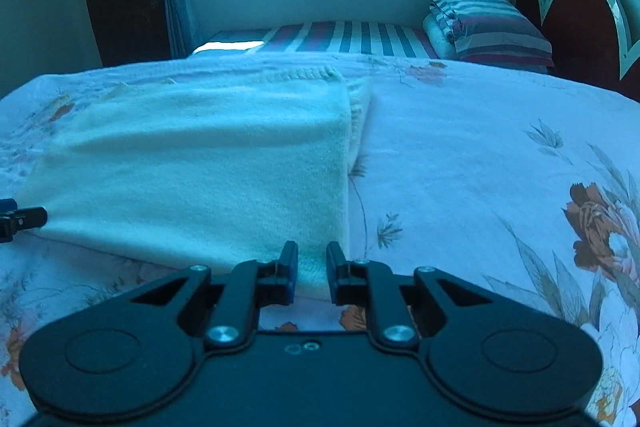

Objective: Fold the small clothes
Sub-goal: 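Press and smooth the folded sweater flat with both grippers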

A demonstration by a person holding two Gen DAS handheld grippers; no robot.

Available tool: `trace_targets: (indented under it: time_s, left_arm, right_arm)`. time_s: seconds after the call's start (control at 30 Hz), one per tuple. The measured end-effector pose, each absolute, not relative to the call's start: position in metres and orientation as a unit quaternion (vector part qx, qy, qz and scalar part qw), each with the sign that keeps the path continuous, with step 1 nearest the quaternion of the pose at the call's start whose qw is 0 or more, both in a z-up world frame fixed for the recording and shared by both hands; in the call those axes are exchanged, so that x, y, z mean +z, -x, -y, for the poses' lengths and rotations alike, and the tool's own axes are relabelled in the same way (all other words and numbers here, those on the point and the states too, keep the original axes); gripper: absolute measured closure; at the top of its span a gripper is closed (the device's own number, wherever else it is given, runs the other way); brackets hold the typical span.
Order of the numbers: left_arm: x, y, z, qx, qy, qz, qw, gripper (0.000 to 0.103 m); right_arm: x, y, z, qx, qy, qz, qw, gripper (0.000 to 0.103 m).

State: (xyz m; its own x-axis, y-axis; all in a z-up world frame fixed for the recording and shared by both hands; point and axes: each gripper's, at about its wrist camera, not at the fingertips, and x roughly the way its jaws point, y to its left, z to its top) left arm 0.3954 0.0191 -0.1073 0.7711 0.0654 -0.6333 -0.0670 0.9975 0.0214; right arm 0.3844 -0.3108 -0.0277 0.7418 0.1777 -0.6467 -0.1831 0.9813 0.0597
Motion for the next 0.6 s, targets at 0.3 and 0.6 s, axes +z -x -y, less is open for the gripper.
trace_targets:
  time_s: [0.3, 0.6]
  left_arm:
    - [-0.113, -0.395, -0.021, 0.042, 0.000, -0.351, 0.935, 0.024]
    - [-0.116, -0.397, -0.023, 0.041, 0.000, -0.354, 0.934, 0.024]
  right_arm:
    - [-0.027, -0.376, 0.309, 0.103, -0.001, -0.337, 0.936, 0.081]
    - [-0.031, -0.385, 0.306, 0.103, 0.006, -0.354, 0.930, 0.080]
